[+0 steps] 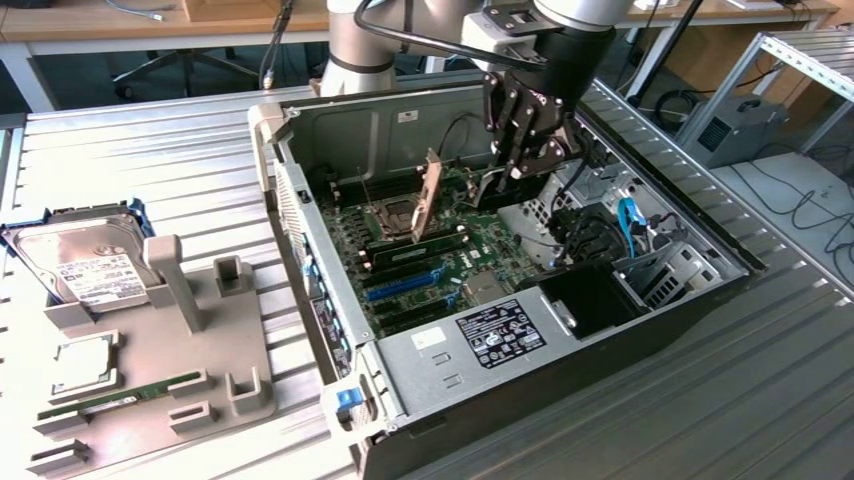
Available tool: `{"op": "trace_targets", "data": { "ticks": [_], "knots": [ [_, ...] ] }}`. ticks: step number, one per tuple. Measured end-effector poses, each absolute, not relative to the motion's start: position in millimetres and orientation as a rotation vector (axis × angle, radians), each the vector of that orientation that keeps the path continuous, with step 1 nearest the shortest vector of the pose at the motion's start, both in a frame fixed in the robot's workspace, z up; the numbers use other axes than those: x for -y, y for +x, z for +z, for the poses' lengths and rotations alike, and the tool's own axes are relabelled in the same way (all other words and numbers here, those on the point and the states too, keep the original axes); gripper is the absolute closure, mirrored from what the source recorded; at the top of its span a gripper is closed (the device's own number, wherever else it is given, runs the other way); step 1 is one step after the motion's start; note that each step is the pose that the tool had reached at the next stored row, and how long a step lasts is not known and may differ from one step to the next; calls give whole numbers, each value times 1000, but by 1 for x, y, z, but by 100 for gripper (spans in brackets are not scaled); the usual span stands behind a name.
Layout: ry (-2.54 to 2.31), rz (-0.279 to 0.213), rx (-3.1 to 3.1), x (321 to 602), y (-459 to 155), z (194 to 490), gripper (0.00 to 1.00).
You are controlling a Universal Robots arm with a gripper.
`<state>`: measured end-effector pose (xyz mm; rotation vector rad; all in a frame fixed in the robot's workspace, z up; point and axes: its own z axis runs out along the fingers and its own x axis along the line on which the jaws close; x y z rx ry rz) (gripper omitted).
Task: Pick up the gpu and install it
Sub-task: 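Insert the gpu into the slot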
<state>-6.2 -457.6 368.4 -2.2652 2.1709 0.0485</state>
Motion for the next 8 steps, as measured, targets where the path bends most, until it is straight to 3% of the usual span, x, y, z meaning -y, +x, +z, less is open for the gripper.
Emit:
{"op": "trace_targets", "data": {
  "ticks": [6,8],
  "knots": [
    [-2264,51,-2169,458,-6,368,74],
    [-2254,73,-2158,458,-6,368,74]
  ]
}}
